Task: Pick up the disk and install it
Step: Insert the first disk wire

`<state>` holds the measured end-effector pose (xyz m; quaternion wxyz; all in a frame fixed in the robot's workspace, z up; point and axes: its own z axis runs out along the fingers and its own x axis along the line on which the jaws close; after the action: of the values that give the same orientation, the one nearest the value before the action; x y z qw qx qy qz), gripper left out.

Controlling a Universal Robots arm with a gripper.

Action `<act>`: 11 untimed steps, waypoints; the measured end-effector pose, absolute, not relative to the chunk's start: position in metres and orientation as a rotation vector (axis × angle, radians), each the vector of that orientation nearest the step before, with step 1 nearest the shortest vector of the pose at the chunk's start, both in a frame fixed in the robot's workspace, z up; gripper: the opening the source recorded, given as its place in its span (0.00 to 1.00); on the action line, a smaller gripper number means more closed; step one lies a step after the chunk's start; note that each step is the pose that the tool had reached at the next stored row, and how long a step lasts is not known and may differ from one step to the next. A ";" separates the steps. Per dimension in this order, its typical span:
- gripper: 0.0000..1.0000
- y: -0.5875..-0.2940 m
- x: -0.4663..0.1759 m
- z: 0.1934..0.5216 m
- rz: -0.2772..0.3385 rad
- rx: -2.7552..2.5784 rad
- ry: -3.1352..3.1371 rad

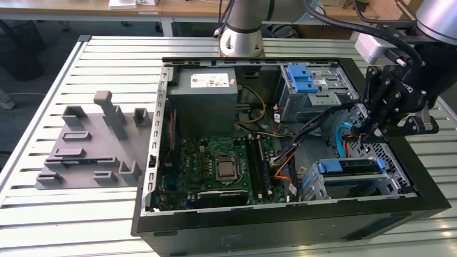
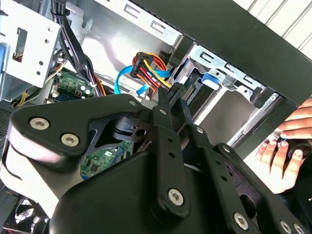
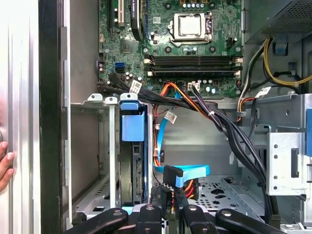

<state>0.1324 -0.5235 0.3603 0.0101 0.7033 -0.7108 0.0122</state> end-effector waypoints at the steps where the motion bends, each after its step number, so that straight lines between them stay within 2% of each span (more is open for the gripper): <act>1: 0.25 -0.523 0.132 0.360 0.038 2.195 -2.219; 11: 0.25 -0.523 0.132 0.357 0.044 2.194 -2.217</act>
<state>0.1324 -0.5235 0.3566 0.0113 0.7032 -0.7107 0.0142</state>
